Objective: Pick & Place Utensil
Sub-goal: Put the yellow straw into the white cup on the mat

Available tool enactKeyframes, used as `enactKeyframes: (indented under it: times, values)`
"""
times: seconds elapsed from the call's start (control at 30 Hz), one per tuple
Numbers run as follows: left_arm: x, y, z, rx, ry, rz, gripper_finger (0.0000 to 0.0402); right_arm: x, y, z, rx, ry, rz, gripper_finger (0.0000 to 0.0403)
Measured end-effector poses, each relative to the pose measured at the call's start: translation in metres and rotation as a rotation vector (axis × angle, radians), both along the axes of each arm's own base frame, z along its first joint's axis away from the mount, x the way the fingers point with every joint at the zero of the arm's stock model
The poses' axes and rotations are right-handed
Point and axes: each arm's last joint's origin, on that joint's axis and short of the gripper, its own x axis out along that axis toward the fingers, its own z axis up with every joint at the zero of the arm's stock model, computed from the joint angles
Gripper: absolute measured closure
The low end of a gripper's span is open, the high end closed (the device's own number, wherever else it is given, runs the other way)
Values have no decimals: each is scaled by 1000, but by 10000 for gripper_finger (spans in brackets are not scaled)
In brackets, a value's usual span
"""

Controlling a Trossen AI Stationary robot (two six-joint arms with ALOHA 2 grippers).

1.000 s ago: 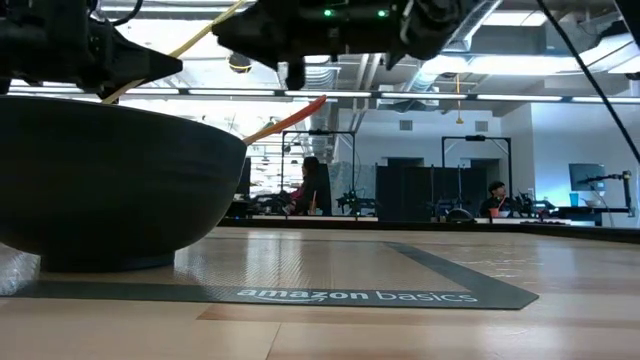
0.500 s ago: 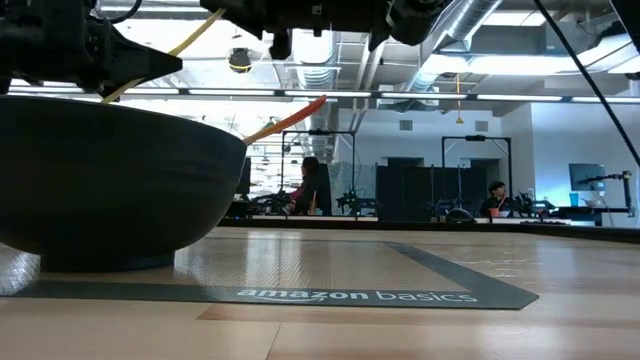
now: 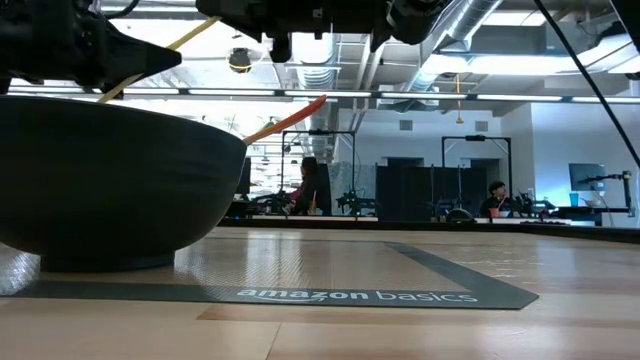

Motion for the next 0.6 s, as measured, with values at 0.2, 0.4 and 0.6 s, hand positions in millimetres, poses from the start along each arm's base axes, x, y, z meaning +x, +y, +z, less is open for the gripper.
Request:
enactKeyframes:
  times: [0.2,0.4,0.6]
  values:
    - [0,0,0,4,-4,-10,397,0,0,0,-4,3,1,390]
    - [0,0,1,2,-8,-13,397,0,1,0,-12,-5,1,351]
    - [0,0,1,2,-9,-12,397,0,1,-1,-12,9,1,327]
